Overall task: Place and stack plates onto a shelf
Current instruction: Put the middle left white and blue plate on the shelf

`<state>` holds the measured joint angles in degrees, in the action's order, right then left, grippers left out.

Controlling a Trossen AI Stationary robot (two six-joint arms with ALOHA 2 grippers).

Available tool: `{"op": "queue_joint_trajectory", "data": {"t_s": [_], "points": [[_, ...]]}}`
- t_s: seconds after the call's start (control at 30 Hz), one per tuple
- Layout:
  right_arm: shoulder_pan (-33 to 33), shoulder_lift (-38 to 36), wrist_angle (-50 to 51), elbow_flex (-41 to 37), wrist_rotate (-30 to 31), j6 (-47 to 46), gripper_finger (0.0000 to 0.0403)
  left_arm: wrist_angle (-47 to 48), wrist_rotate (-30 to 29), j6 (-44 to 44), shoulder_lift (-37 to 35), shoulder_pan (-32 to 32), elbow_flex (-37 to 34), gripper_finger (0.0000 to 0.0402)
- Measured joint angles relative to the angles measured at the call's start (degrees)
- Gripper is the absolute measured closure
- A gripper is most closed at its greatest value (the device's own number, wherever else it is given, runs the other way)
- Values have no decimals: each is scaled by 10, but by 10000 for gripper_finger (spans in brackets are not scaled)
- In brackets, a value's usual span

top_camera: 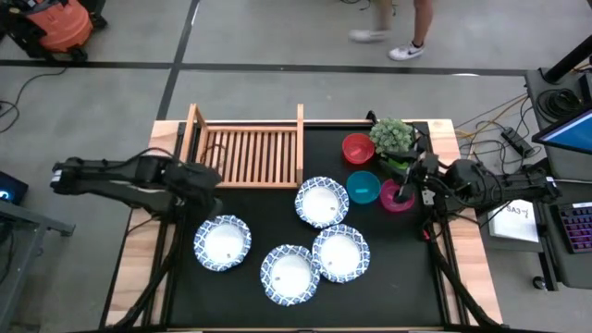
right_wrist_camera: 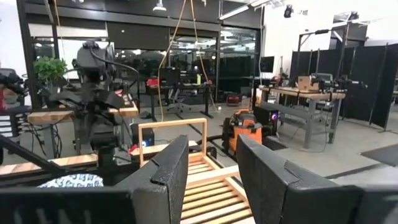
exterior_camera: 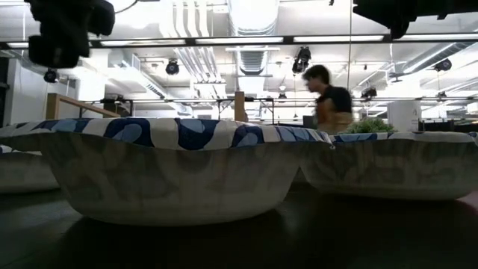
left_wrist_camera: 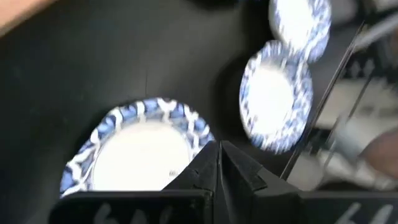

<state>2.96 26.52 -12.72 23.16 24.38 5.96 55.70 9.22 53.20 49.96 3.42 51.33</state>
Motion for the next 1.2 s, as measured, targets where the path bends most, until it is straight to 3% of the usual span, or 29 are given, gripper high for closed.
{"op": "queue_joint_trajectory", "data": {"t_s": [0.13,0.3,0.6,0.8,1.2], "points": [[0,0,17,0,-2,-10,277,27,6,-32,54,37,50,402],[0,0,40,0,-3,-28,277,26,8,-42,113,128,77,393],[0,0,52,0,-3,-38,277,3,4,5,253,283,77,285],[0,0,52,0,-3,-35,277,-4,-3,-8,341,308,90,234],[0,0,52,-1,-3,-34,277,-33,-3,-47,448,308,90,249]]}}
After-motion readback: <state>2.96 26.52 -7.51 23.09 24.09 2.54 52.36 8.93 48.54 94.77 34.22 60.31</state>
